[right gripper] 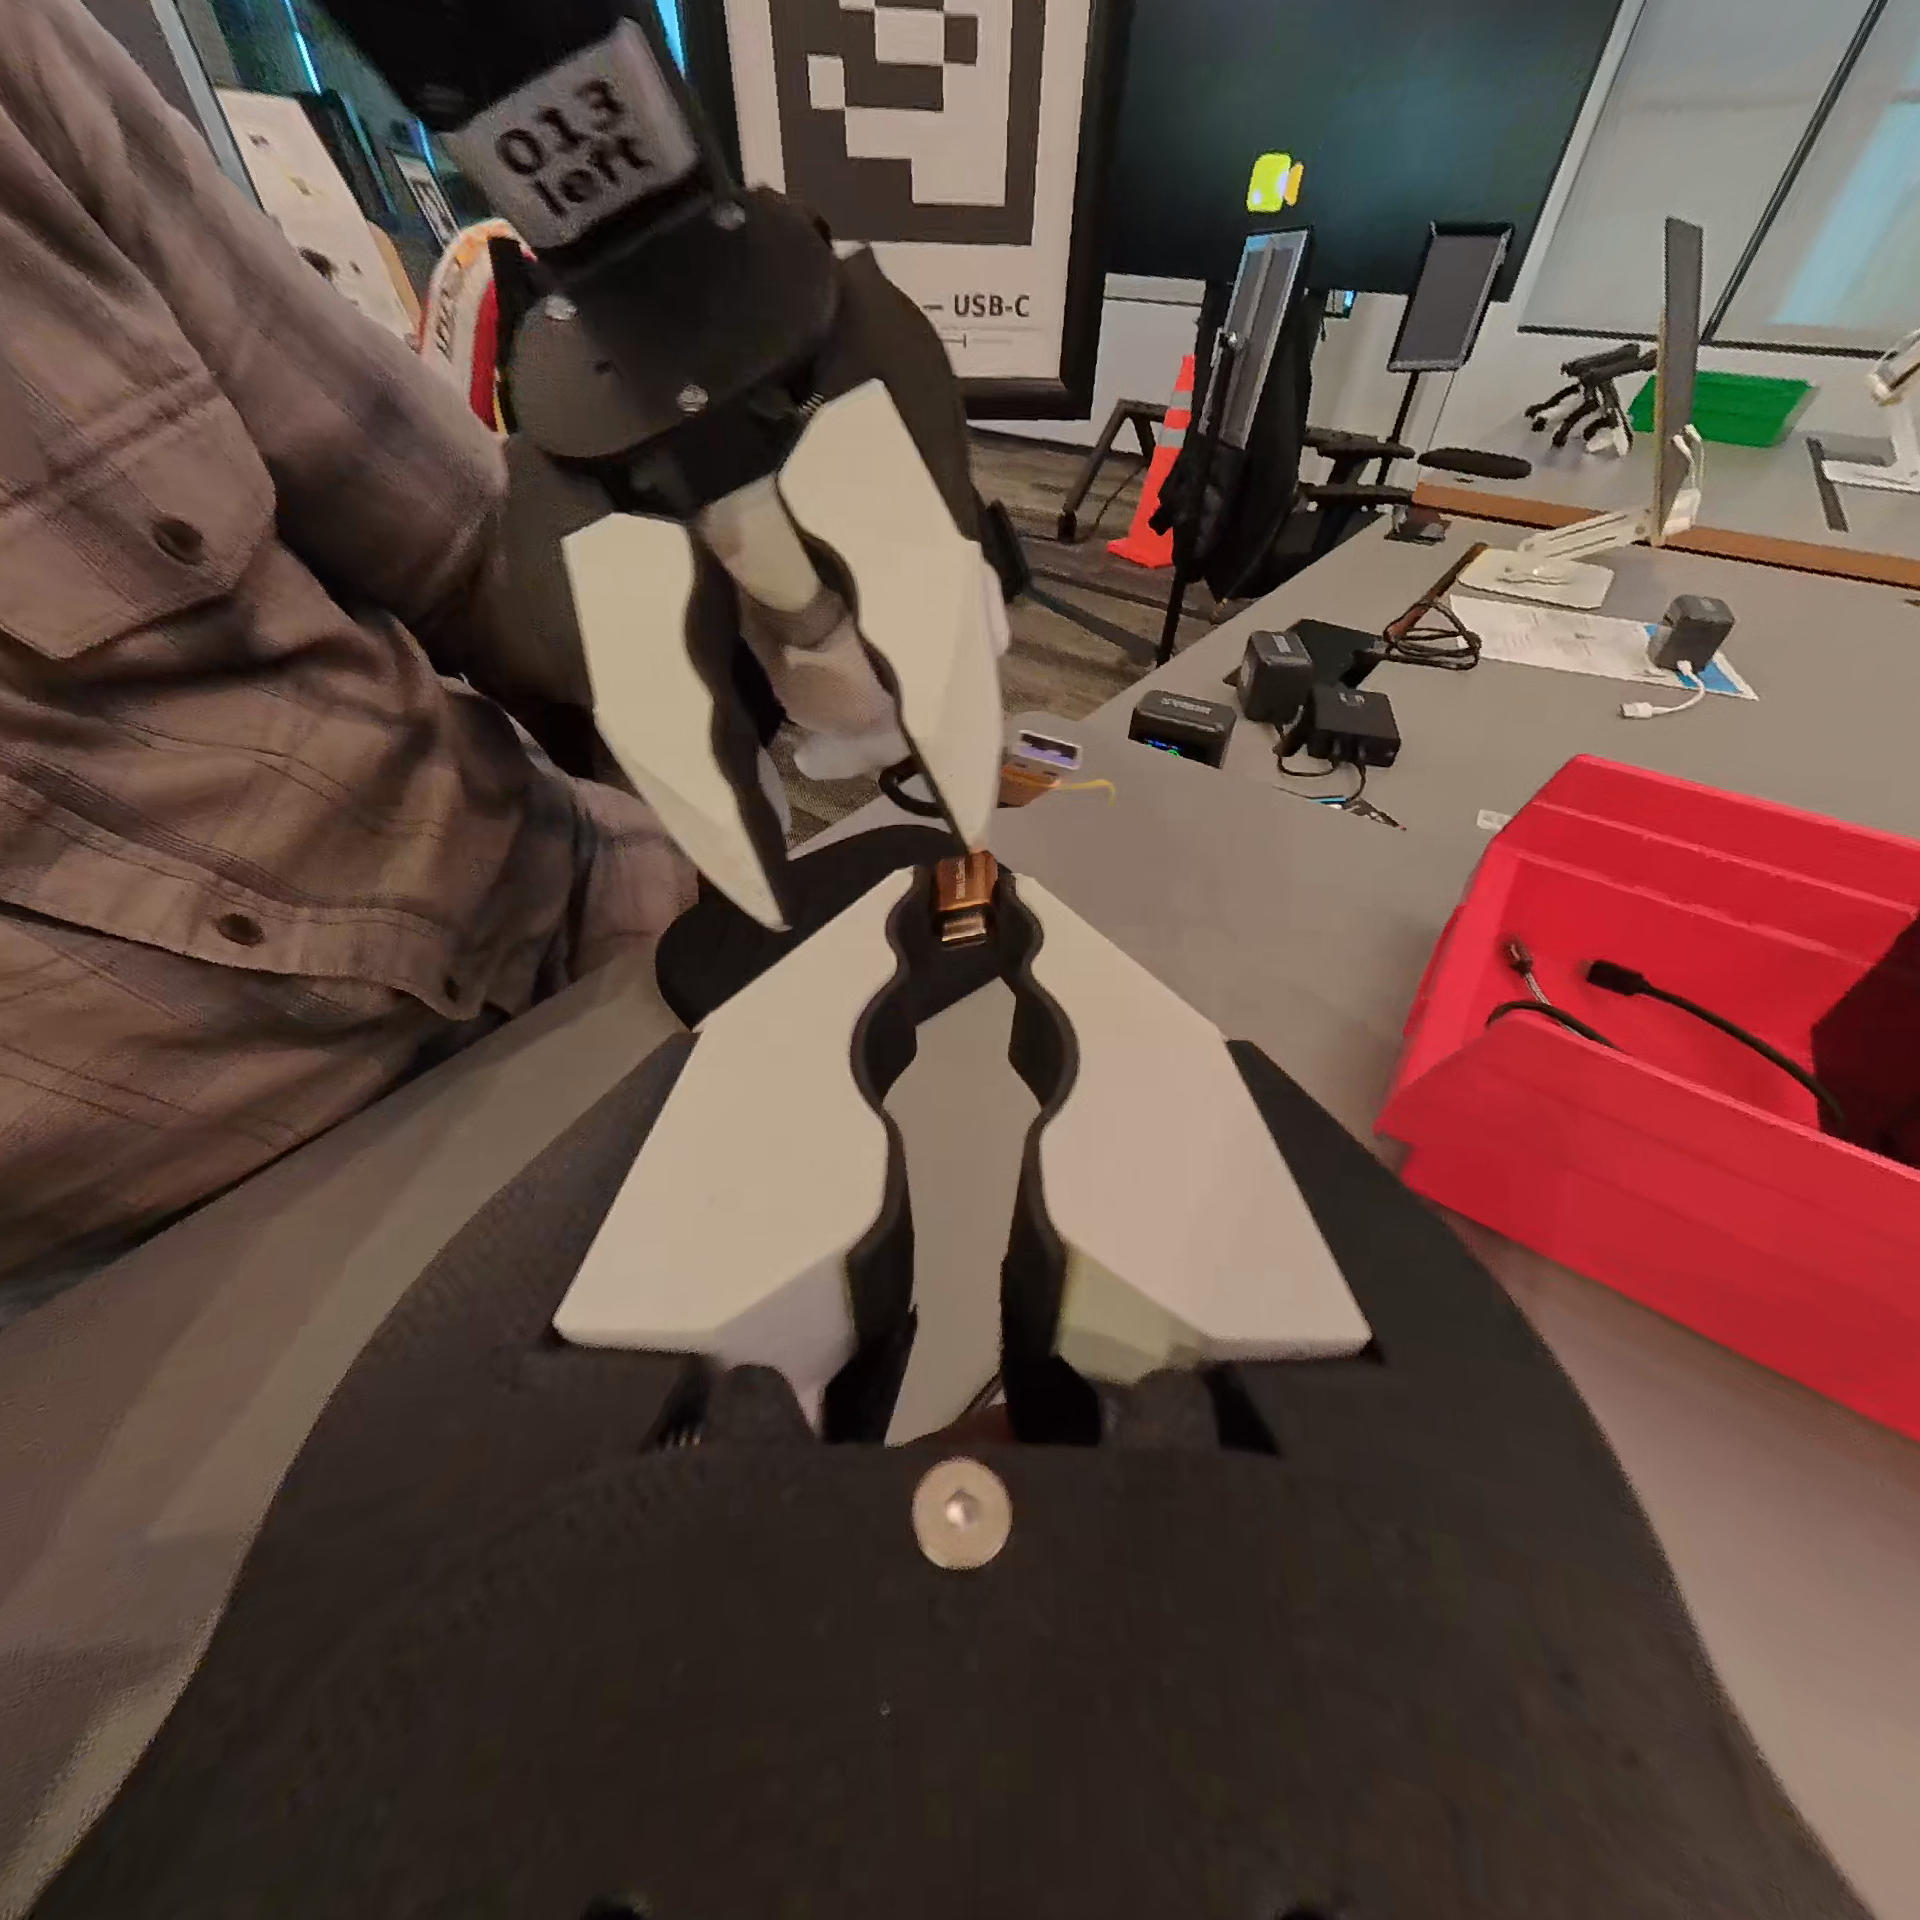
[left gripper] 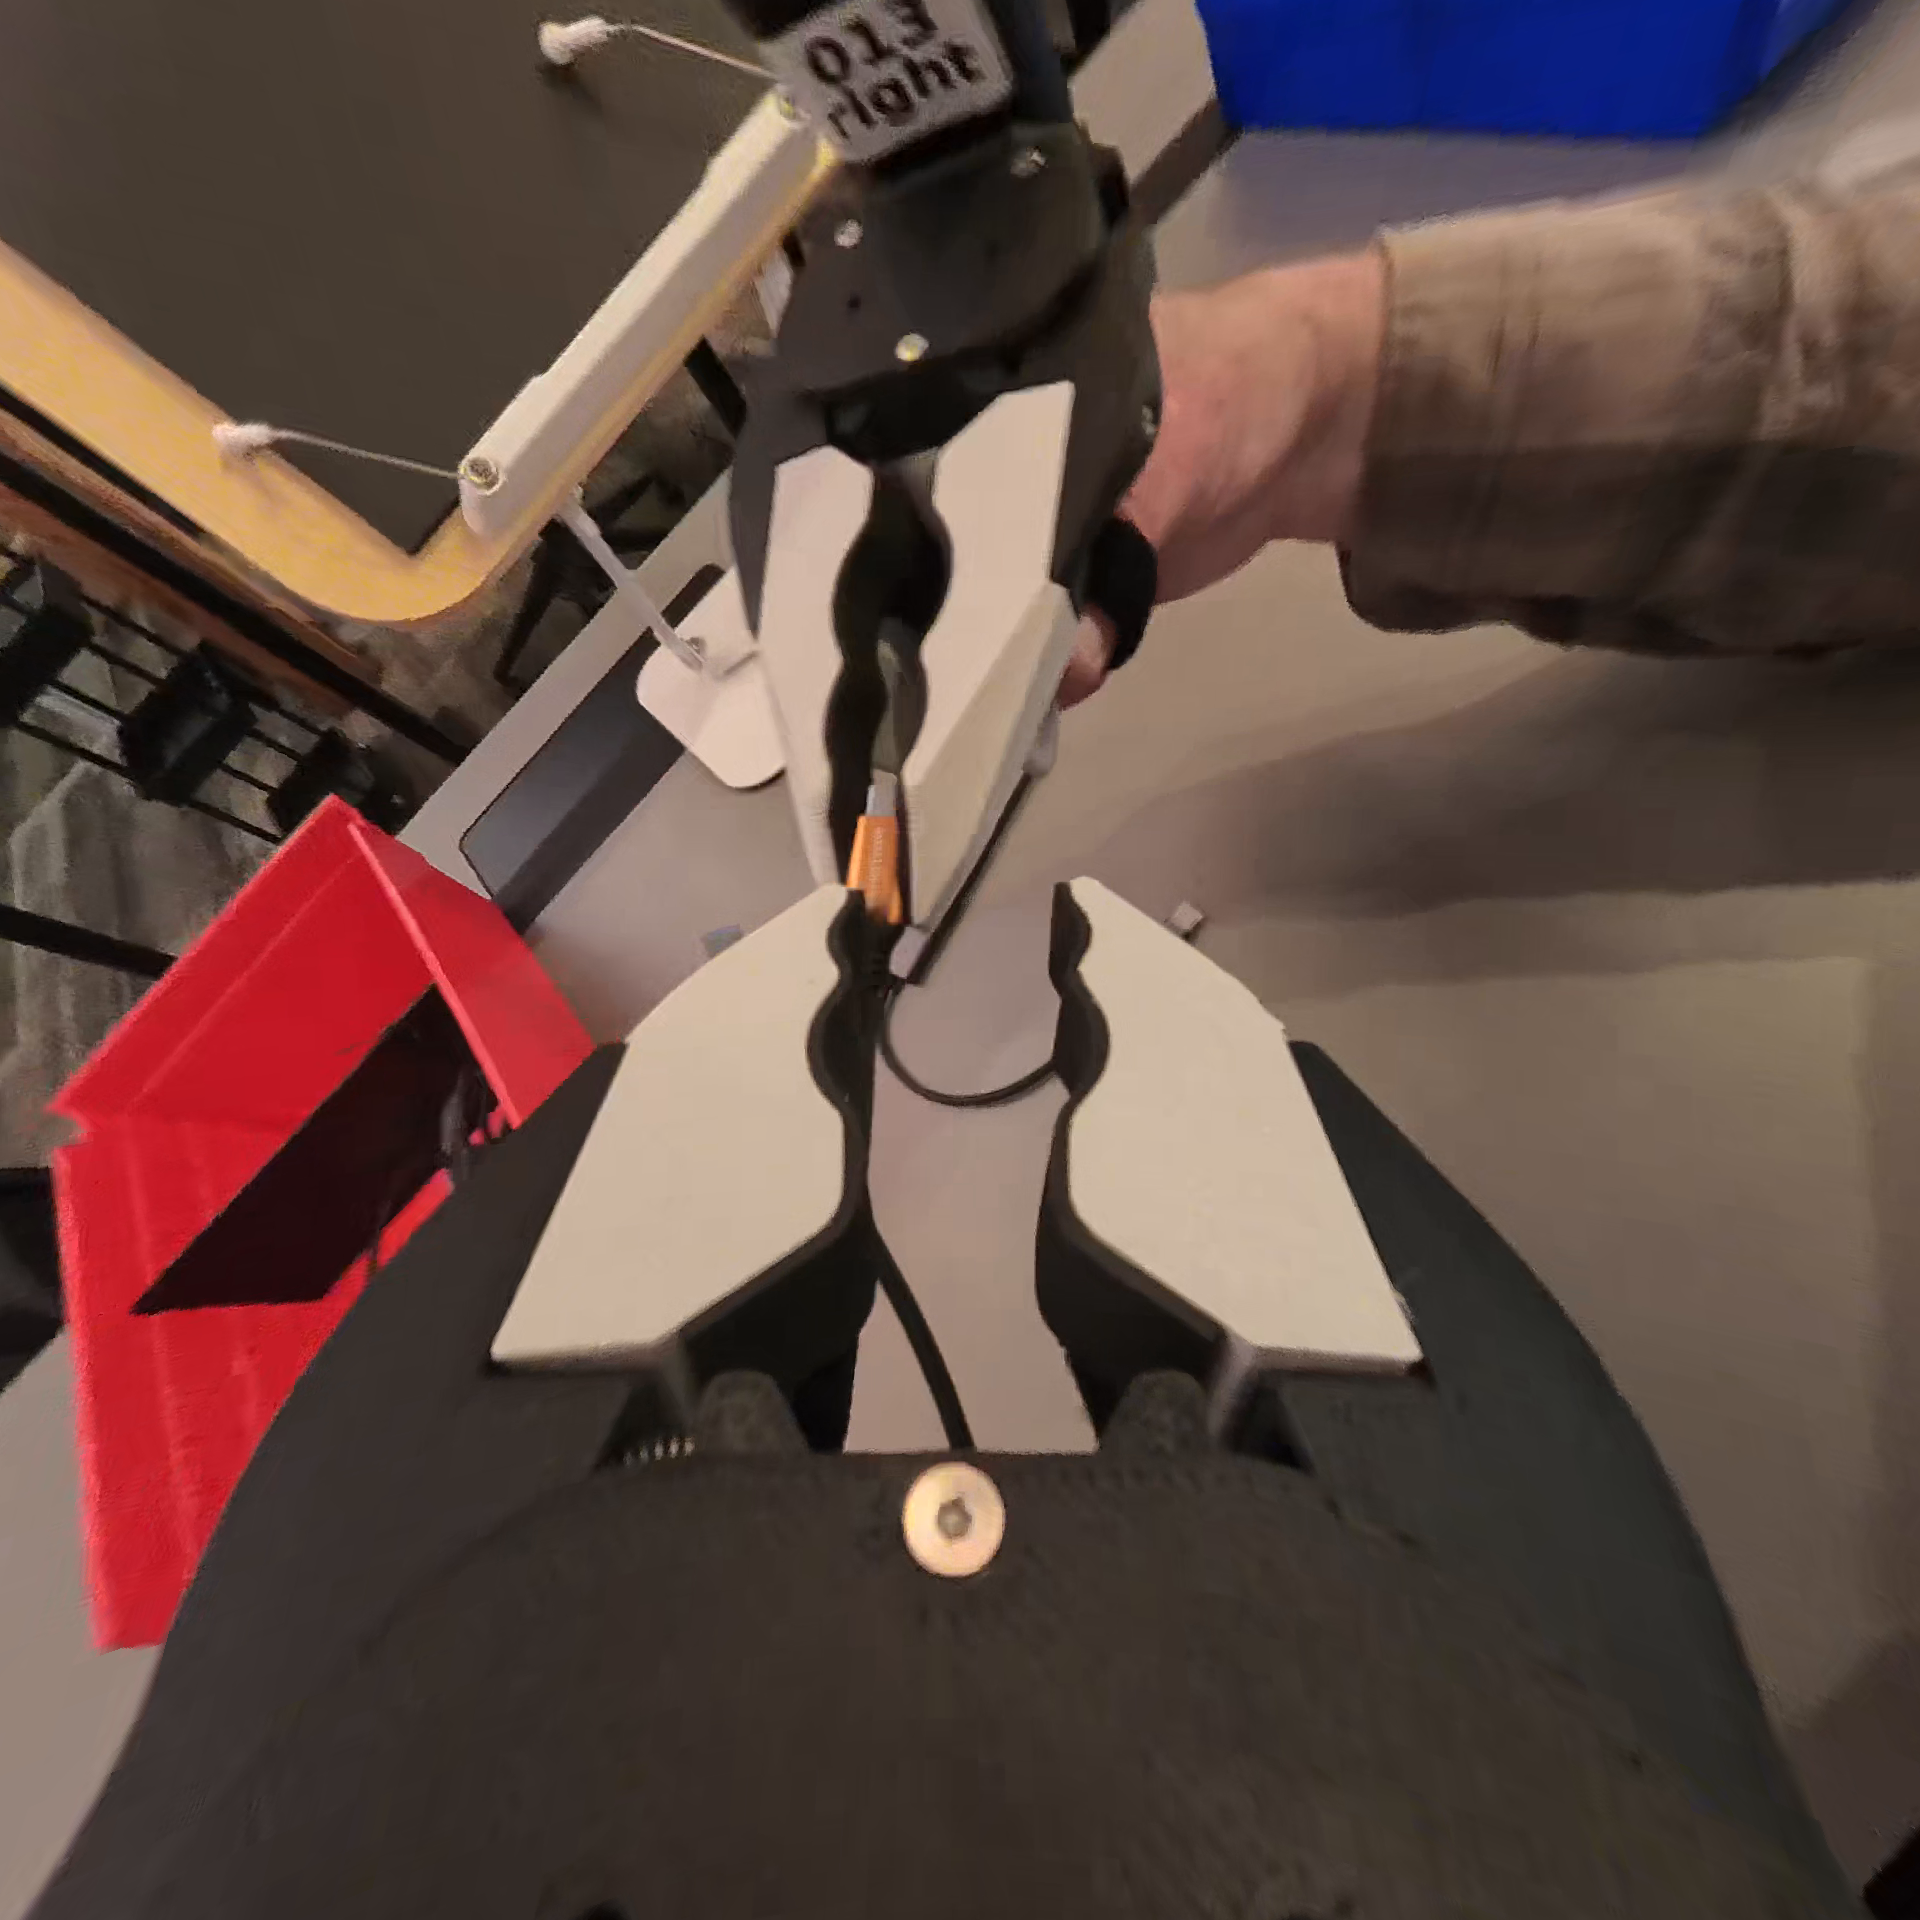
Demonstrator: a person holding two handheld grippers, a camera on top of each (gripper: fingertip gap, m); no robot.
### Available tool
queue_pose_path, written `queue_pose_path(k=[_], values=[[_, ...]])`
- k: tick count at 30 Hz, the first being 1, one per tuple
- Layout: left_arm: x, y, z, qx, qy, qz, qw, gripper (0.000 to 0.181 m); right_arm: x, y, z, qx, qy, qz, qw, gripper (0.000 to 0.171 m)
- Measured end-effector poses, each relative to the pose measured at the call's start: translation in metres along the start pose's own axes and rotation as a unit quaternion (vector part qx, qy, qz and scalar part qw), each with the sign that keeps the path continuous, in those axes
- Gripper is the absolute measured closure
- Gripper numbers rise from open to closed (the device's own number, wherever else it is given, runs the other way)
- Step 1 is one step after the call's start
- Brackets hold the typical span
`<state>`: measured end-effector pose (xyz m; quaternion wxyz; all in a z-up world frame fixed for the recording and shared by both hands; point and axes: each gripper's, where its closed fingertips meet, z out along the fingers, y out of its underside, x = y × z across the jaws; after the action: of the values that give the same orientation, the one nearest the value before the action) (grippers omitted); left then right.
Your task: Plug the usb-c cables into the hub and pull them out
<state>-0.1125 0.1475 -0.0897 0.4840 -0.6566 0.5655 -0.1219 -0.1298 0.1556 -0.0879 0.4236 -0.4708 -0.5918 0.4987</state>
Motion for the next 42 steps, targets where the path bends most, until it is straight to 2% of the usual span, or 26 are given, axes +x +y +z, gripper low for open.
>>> queue_pose_path(k=[1,10,16,23,26,29,31,33,34,36,38,41,42], values=[[-0.003,-0.001,-0.002,0.012,0.006,-0.021,1.000,0.148,-0.001,-0.002,0.000,0.009,-0.004,0.002,1.000,0.162],[-0.010,-0.002,-0.005,0.072,0.073,-0.117,0.988,0.155,-0.007,-0.016,0.002,0.076,-0.033,0.008,0.996,0.162],[-0.013,-0.009,-0.013,0.130,0.077,-0.112,0.982,0.160,-0.009,-0.025,0.003,0.136,-0.064,0.039,0.988,0.163],[-0.013,-0.002,-0.014,0.147,0.097,-0.140,0.974,0.162,-0.007,-0.020,0.007,0.128,-0.066,0.054,0.988,0.162],[-0.014,0.011,-0.008,0.130,0.104,-0.155,0.974,0.162,-0.001,-0.008,0.012,0.089,-0.047,0.059,0.993,0.163],[-0.010,0.033,0.001,0.101,0.109,-0.154,0.977,0.167,0.007,0.016,0.018,0.004,-0.016,0.066,0.998,0.160],[-0.008,0.046,0.006,0.098,0.121,-0.172,0.973,0.173,0.007,0.029,0.017,-0.042,-0.018,0.085,0.995,0.130],[-0.009,0.060,0.013,0.086,0.118,-0.180,0.973,0.175,0.011,0.044,0.015,-0.092,0.000,0.088,0.992,0.123],[-0.009,0.066,0.017,0.086,0.120,-0.183,0.972,0.181,0.015,0.055,0.012,-0.126,0.019,0.089,0.988,0.114],[-0.008,0.076,0.023,0.085,0.133,-0.202,0.967,0.181,0.018,0.068,0.006,-0.174,0.036,0.099,0.979,0.096],[-0.004,0.084,0.030,0.070,0.144,-0.201,0.966,0.181,0.022,0.075,0.002,-0.186,0.057,0.108,0.975,0.092],[-0.003,0.096,0.037,0.049,0.146,-0.210,0.966,0.181,0.024,0.111,-0.014,-0.256,0.090,0.143,0.952,0.090],[-0.003,0.099,0.039,0.044,0.146,-0.210,0.966,0.181,0.023,0.124,-0.022,-0.281,0.105,0.158,0.941,0.084]])
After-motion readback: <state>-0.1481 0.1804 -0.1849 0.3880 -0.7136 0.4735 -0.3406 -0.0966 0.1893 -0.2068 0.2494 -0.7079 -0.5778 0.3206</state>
